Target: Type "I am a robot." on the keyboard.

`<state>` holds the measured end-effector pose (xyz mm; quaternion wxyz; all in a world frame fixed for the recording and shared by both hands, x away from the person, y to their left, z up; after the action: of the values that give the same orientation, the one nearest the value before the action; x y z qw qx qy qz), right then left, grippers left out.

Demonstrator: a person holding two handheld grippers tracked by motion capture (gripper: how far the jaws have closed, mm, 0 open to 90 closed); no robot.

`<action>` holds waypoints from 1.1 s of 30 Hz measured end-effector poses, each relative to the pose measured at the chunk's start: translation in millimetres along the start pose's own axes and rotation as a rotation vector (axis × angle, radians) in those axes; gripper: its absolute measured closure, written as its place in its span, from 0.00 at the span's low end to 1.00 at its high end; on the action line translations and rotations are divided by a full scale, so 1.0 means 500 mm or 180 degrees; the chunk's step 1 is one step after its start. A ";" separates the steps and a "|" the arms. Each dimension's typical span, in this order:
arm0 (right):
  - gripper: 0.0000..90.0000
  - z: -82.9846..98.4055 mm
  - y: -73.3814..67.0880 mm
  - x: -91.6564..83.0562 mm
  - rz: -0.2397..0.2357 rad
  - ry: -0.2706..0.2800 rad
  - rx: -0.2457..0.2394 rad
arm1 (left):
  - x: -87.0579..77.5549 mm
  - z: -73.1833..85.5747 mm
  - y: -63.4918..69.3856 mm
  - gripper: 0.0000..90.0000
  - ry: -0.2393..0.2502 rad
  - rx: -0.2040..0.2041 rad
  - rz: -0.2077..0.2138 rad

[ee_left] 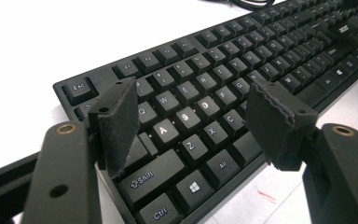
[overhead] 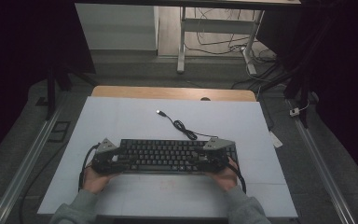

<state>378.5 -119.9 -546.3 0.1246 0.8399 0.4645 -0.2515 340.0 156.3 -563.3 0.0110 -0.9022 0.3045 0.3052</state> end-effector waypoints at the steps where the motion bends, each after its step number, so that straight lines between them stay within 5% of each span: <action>1: 0.52 -0.003 -0.002 0.001 -0.0010 0.0019 0.0016 | 0.000 0.000 -0.001 0.38 -0.0001 0.0007 -0.0004; 16: 0.57 -0.049 -0.032 0.036 -0.0133 0.0097 0.0016 | 0.004 0.005 0.000 0.37 -0.0053 0.0059 -0.0060; 28: 0.95 -0.059 -0.066 0.087 -0.0379 -0.0125 -0.0006 | 0.007 0.011 0.003 0.37 -0.0096 0.0117 -0.0118; 33: 0.99 -0.062 -0.079 0.101 -0.0437 -0.0187 -0.0029 | 0.008 0.013 0.004 0.37 -0.0106 0.0127 -0.0122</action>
<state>377.1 -48.7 -546.6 0.1245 0.7978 0.5183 -0.2819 338.1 153.9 -570.4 0.0398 -0.9023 0.2930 0.3137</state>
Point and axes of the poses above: each handheld gripper's, and its own axes: x roughly forward along the jaws, z roughly out of its underside, y roughly to its right, the point moved 8 cm from there along x, roughly forward along the jaws, and after that the axes turned 2 degrees about y, right-handed, at the moved point
